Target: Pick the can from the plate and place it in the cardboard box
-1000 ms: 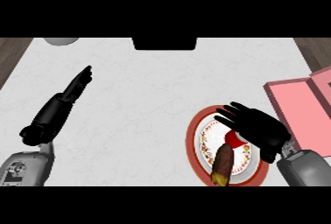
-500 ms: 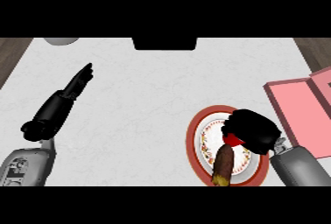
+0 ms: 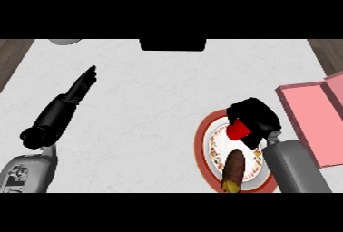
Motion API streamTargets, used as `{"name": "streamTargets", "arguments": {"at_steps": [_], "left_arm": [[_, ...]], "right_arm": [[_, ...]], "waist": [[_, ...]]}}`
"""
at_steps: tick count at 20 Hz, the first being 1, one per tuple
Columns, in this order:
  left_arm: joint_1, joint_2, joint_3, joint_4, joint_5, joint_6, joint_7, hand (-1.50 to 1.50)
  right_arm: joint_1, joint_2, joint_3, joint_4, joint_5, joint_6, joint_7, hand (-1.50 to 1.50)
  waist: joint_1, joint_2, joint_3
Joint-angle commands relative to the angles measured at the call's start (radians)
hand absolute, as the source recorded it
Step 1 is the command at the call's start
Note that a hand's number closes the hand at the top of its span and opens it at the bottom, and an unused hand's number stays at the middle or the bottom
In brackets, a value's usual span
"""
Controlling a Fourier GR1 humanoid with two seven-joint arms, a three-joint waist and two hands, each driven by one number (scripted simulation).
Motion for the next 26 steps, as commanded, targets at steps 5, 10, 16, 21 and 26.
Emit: {"name": "streamTargets", "arguments": {"at_steps": [5, 10, 16, 21, 26], "left_arm": [[-0.028, -0.024, -0.031, 0.002, -0.022, 0.011, 0.001, 0.0], [0.004, -0.008, -0.01, 0.028, -0.015, -0.004, -0.034, 0.0], [-0.014, -0.02, -0.004, 0.027, -0.017, 0.006, 0.002, 0.0], [0.028, -0.033, -0.015, -0.001, -0.047, 0.037, 0.0, 0.0], [0.014, -0.01, 0.003, -0.018, -0.012, -0.008, 0.036, 0.0]], "right_arm": [[-0.265, 0.197, -0.237, 0.204, 0.003, -0.137, 0.513, 1.5], [-0.487, 0.154, -0.24, 0.357, 0.091, -0.239, 0.558, 1.5], [-0.589, 0.157, -0.254, 0.29, 0.116, -0.28, 0.678, 1.5], [-0.565, 0.1, -0.362, 0.182, 0.112, -0.379, 0.833, 1.5], [-0.579, 0.058, -0.401, 0.117, 0.144, -0.366, 0.97, 1.5]], "waist": [[0.036, 0.007, 0.002], [0.022, 0.0, 0.001], [-0.004, -0.008, 0.001], [-0.02, -0.013, 0.001], [-0.02, -0.013, 0.001]]}}
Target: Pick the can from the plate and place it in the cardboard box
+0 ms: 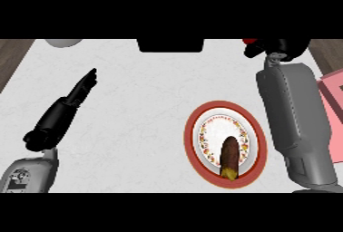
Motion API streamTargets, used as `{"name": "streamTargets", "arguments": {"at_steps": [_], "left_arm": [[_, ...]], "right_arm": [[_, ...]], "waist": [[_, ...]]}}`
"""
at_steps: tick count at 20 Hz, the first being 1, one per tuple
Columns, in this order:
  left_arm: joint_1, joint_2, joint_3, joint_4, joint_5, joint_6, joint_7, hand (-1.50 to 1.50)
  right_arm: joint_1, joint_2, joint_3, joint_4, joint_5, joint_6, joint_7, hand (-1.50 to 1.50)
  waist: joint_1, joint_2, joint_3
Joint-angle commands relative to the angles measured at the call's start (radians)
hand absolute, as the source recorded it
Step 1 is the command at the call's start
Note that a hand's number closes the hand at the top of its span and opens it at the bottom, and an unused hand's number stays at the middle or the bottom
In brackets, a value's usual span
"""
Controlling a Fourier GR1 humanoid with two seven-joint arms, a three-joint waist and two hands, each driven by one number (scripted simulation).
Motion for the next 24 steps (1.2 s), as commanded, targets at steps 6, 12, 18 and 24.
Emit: {"name": "streamTargets", "arguments": {"at_steps": [6, 12, 18, 24], "left_arm": [[-0.028, -0.013, -0.007, 0.012, -0.021, 0.006, 0.014, 0.0], [-0.009, 0.003, 0.018, -0.024, 0.016, -0.027, 0.018, 0.0], [-0.012, -0.024, 0.002, 0.015, -0.015, 0.003, 0.002, 0.0], [-0.013, -0.018, 0.021, -0.001, 0.001, -0.008, -0.006, 0.0]], "right_arm": [[0.044, -0.197, -0.153, -0.018, -0.1, -0.036, -0.013, 1.5], [0.151, -0.294, -0.159, 0.002, -0.124, 0.128, -0.057, 1.5], [0.15, -0.407, -0.282, 0.184, -0.272, 0.313, -0.143, 1.5], [0.234, -0.427, -0.27, 0.231, -0.305, 0.415, -0.178, 1.5]], "waist": [[-0.003, 0.003, 0.0], [-0.005, -0.001, 0.0], [-0.002, 0.005, 0.001], [0.001, 0.004, 0.0]]}}
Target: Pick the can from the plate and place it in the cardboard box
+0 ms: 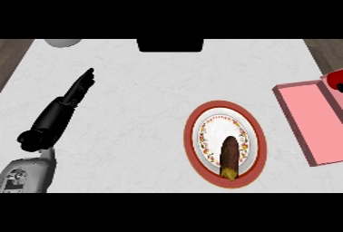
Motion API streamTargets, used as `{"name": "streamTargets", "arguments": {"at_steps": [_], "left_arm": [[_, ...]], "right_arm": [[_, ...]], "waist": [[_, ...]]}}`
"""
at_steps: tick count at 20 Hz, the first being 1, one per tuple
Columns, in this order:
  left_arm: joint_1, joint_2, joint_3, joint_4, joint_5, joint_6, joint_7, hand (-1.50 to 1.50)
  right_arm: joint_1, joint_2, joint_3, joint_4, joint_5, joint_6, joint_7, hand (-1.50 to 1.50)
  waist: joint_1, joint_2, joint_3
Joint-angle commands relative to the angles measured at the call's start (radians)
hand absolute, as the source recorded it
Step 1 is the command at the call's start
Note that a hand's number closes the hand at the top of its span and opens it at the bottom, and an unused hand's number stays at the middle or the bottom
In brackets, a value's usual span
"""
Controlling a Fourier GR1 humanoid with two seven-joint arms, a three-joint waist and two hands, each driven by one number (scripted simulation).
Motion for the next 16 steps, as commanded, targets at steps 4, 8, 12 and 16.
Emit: {"name": "streamTargets", "arguments": {"at_steps": [4, 8, 12, 16], "left_arm": [[-0.004, -0.015, -0.017, -0.013, -0.017, 0.003, 0.023, 0.0], [0.007, -0.013, -0.002, 0.029, -0.025, 0.009, -0.035, 0.0], [-0.041, -0.017, 0.012, 0.047, -0.026, 0.027, -0.008, 0.0], [-0.011, -0.018, 0.004, 0.016, -0.026, 0.024, 0.008, 0.0]], "right_arm": [[0.076, -0.052, -0.041, 0.082, -0.114, 0.156, -0.13, -1.5], [0.134, -0.046, -0.044, 0.024, -0.183, 0.14, -0.268, -1.5], [0.082, 0.006, -0.126, -0.055, -0.271, -0.028, -0.356, -1.5], [-0.015, 0.034, -0.374, -0.079, -0.497, -0.148, -0.378, -1.5]], "waist": [[-0.001, -0.001, 0.0], [-0.005, -0.001, 0.0], [-0.017, -0.001, 0.001], [-0.027, -0.009, 0.006]]}}
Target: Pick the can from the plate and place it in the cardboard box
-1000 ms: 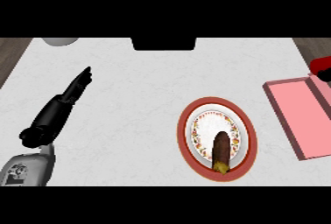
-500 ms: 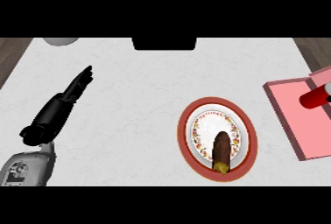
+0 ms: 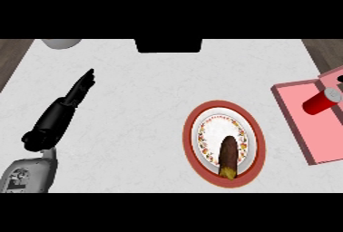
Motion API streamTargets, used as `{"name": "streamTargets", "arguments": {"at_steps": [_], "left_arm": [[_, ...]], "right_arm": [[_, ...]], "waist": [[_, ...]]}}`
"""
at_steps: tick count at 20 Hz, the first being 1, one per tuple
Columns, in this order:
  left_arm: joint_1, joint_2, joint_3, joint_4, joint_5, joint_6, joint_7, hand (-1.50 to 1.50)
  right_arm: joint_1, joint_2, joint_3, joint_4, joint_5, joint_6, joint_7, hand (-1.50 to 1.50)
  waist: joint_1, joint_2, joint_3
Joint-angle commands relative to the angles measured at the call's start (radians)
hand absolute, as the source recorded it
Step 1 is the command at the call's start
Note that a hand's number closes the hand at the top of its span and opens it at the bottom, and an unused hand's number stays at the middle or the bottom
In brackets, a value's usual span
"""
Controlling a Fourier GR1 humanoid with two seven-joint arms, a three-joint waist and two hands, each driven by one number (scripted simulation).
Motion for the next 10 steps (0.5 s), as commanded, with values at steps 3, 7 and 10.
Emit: {"name": "streamTargets", "arguments": {"at_steps": [3, 7, 10], "left_arm": [[-0.02, 0.012, 0.012, 0.024, 0.001, -0.006, 0.013, 0.0], [-0.032, 0.003, 0.0, -0.012, 0.007, -0.012, 0.04, 0.0], [0.004, 0.001, -0.004, 0.02, -0.008, -0.014, -0.027, 0.0]], "right_arm": [[-0.039, 0.085, -0.265, -0.044, -0.261, -0.153, -0.037, -1.5], [0.021, -0.011, -0.37, 0.021, -0.347, -0.163, -0.084, -1.5], [0.068, -0.05, -0.378, 0.048, -0.386, -0.193, -0.154, -1.5]], "waist": [[-0.016, 0.0, 0.0], [0.005, 0.007, -0.001], [0.01, 0.008, -0.002]]}}
